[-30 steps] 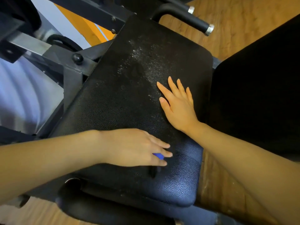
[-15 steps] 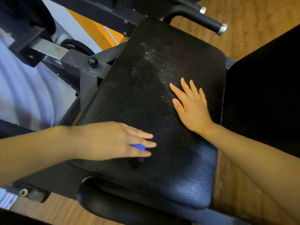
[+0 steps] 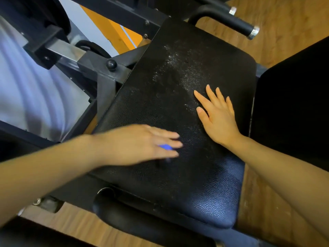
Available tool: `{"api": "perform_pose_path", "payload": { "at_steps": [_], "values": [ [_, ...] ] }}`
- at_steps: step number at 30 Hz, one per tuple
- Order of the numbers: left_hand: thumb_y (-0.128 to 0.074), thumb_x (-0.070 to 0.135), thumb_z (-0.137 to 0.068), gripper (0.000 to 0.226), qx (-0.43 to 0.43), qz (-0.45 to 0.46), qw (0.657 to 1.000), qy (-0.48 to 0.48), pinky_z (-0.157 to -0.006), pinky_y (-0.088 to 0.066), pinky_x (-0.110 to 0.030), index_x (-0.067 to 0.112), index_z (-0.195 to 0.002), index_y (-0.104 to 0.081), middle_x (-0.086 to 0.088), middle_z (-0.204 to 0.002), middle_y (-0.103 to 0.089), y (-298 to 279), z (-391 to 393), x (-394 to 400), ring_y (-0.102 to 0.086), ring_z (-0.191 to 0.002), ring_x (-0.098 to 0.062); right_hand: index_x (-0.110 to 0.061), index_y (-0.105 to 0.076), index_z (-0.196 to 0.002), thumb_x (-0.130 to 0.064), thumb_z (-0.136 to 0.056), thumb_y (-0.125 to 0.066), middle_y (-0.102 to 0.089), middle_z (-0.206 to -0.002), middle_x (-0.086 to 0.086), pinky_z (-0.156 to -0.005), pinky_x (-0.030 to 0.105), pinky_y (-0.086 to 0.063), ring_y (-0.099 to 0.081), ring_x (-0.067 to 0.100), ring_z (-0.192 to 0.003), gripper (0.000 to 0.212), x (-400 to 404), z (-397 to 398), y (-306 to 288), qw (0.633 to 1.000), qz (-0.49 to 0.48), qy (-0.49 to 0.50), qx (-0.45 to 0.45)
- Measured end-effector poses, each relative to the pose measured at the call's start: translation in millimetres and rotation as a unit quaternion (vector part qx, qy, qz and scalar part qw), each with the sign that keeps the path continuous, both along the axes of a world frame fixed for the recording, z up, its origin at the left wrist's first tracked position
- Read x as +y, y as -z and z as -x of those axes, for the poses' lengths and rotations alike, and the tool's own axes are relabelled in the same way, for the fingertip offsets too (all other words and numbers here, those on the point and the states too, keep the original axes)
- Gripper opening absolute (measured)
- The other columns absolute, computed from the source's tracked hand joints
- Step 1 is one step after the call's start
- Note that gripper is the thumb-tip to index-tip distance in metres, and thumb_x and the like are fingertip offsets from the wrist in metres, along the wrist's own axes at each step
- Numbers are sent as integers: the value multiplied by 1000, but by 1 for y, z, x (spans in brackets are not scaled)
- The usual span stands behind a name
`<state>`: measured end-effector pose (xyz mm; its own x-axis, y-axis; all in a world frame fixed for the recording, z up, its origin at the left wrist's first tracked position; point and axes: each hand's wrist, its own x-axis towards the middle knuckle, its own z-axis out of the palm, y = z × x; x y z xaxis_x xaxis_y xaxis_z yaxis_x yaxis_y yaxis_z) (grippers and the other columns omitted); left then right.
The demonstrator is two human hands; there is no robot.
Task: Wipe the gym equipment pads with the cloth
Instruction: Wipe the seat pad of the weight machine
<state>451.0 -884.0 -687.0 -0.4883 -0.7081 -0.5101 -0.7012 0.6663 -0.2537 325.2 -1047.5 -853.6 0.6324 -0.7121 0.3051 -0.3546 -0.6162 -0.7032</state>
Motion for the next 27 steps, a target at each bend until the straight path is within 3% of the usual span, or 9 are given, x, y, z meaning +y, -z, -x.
{"api": "perform_pose_path", "payload": {
  "at_steps": [3,9,11,13,16,20,22,24,27],
  "values": [
    [-63,-8,-79,63,30,91,989,-113,-101,-47,-45,20,-134,-56,-1,-145,-48,-33,-42,13,-43,-135,-22,-39,-21,-150,-42,-102,-27,-9,-161,1,-117,48,1,0,27,-148,48,2,1,1,1000,1,1,-5],
    [-70,-6,-81,62,94,175,963,-182,-104,-43,-42,17,-136,-55,-6,-142,-52,-6,-19,3,-46,-133,-26,-36,-21,-150,-39,-101,-33,-9,-161,3,-118,48,0,2,26,-148,51,5,5,-4,1000,-7,8,3],
    [-63,-2,-87,75,121,177,948,-234,-114,-32,-35,28,-148,-32,-1,-152,-39,-8,-17,2,-30,-143,-19,-28,-25,-150,-31,-99,-42,-14,-160,5,-120,47,-6,-3,25,-148,54,15,10,-15,998,7,18,-57],
    [-56,6,-88,89,171,162,924,-301,-121,-10,-28,40,-150,-1,5,-161,-17,-12,-14,3,-6,-149,-11,-18,-30,-148,-24,-97,-51,-23,-156,4,-119,37,-15,-15,18,-146,56,34,14,-36,988,16,-27,-151],
    [-50,16,-76,97,233,157,888,-364,-119,6,-25,44,-141,17,15,-158,9,-24,-2,4,15,-146,-3,-11,-38,-143,-29,-92,-55,-36,-150,2,-115,22,-21,-30,12,-139,57,67,8,-69,963,84,-140,-215],
    [-41,18,-74,86,260,175,856,-412,-112,12,-12,38,-144,3,29,-146,11,-46,-3,12,20,-137,14,-13,-53,-129,-32,-91,-58,-54,-131,4,-101,29,-42,-51,19,-119,42,82,-18,-89,932,191,-227,-208],
    [-34,24,-77,75,204,237,855,-414,-116,7,-19,28,-151,-18,20,-155,-8,-52,-16,21,3,-144,3,-16,-53,-126,-27,-91,-58,-60,-110,4,-78,37,-51,-58,24,-92,36,81,-30,-93,924,253,-217,-185],
    [-21,35,-80,72,132,289,847,-426,-118,1,-27,23,-151,-27,5,-160,-18,-50,-24,26,-9,-148,-12,-18,-57,-123,-27,-90,-57,-57,-93,4,-63,38,-51,-54,23,-75,35,74,-43,-101,931,252,-188,-183],
    [-29,37,-93,66,113,327,814,-466,-116,-2,-26,18,-154,-14,-3,-162,-10,-34,-25,23,-9,-149,-18,-10,-69,-104,-28,-87,-56,-56,-94,5,-69,39,-50,-53,22,-83,28,58,-60,-116,956,171,-109,-213]
  ]
}}
